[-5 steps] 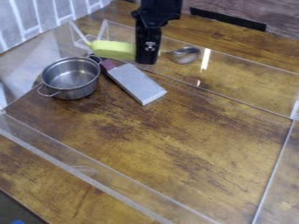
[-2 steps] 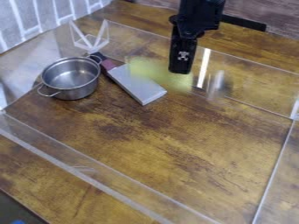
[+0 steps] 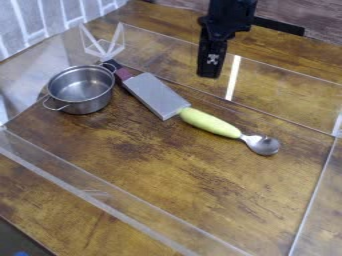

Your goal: Move the toy knife to the right side of the table

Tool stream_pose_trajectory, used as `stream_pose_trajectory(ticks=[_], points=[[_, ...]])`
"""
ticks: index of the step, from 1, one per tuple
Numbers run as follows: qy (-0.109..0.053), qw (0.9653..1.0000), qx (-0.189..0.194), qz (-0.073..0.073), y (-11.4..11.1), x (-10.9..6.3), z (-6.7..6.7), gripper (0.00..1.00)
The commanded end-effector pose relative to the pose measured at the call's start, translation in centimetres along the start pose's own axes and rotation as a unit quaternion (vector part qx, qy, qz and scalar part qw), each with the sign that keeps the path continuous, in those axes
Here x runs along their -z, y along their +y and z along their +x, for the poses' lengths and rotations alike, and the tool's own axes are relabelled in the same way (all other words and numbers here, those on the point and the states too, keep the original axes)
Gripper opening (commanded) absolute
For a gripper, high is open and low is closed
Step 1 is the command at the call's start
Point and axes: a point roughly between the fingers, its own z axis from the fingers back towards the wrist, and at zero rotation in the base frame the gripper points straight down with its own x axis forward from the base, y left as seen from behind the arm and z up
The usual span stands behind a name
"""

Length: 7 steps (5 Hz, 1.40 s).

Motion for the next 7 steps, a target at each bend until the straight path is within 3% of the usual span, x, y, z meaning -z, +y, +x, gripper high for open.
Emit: stream_pose_trajectory(ticks=[1, 3, 5, 6, 7], points=[[-0.023, 0.9968, 0.073, 0.023, 0.6, 0.5, -0.1, 1.0], [-0.028, 0.991, 0.128, 0.026, 1.5, 3.4, -1.6, 1.0], [-0.04, 0.9867, 0.155, 0.028, 2.1, 6.3, -1.7, 1.0], [-0.037, 0.987, 0.154, 0.027, 2.2, 5.9, -1.9, 0.0], [-0.029, 0.9878, 0.151, 0.026, 2.4, 4.3, -1.9, 0.0]])
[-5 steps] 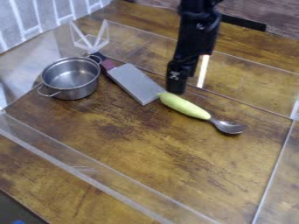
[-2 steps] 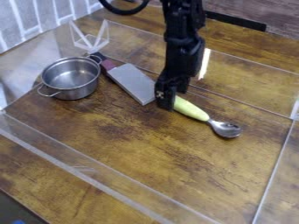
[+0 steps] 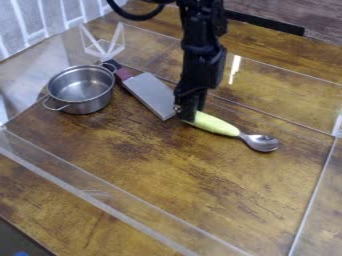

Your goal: Move the toy knife to the right side of the table

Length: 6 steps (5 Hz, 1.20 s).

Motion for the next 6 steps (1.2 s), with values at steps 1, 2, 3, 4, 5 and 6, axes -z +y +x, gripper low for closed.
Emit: stream_pose_trajectory(ticks=[1, 2, 3, 4, 5, 6], points=[[0.004, 0.9991, -0.011, 0.04, 1.2, -5.2, 0.0, 0.0], [0.019, 0.9981, -0.035, 0.047, 2.7, -7.4, 1.2, 0.0], [0.01, 0.9983, -0.028, 0.049, 3.1, -6.2, 1.0, 1.0], [-0.001, 0.9985, -0.008, 0.053, 3.3, -4.4, 0.7, 1.0], [-0.009, 0.9986, -0.008, 0.052, 3.2, -3.1, 0.2, 1.0], [-0.014, 0.9986, -0.009, 0.05, 3.3, -2.4, 0.1, 0.0]])
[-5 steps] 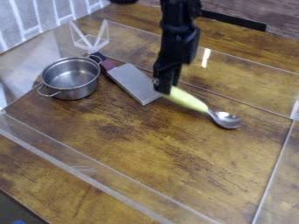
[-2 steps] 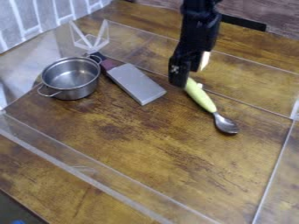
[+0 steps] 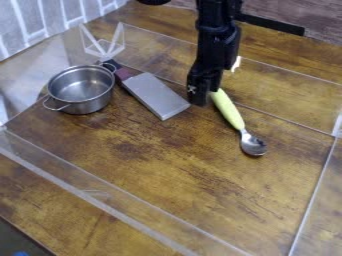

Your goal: Move the toy knife to the right side of the table

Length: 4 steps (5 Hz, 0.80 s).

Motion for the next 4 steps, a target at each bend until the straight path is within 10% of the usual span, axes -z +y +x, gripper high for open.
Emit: stream_pose_trajectory(ticks=[1, 3, 4], points=[[0.004, 0.9995, -0.019, 0.023, 0.9, -3.2, -0.6, 0.0], [0.013, 0.9988, -0.041, 0.024, 1.7, -4.8, -0.1, 0.0], [0.003, 0.9989, -0.042, 0.021, 1.5, -3.4, -0.7, 1.0]])
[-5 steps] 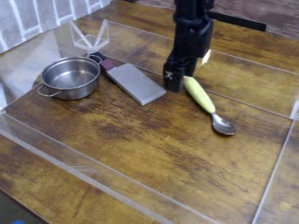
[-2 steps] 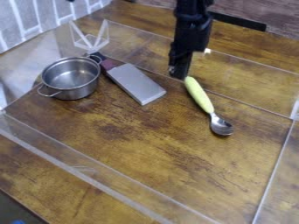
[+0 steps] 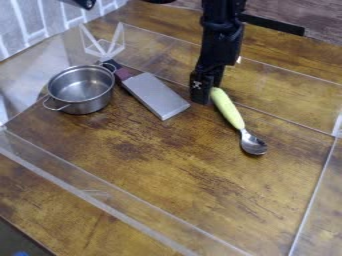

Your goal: Move the toy knife to the right side of the table

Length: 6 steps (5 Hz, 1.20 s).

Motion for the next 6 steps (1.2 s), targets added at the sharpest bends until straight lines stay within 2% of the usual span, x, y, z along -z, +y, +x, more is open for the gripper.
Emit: stream_pose_trajectory(ticks=[1, 2, 3, 5, 6], points=[[-0.008, 0.9992, -0.01, 0.039, 1.2, -3.0, -0.8, 0.0], [-0.01, 0.9989, -0.013, 0.044, 1.4, -3.2, -1.1, 0.0], [-0.019, 0.9989, -0.014, 0.04, 1.6, -2.9, -1.4, 0.0], [-0.044, 0.9987, -0.012, 0.021, 1.6, -1.9, -1.8, 0.0], [-0.058, 0.9982, -0.015, 0.001, 1.8, -2.0, -2.1, 0.0]])
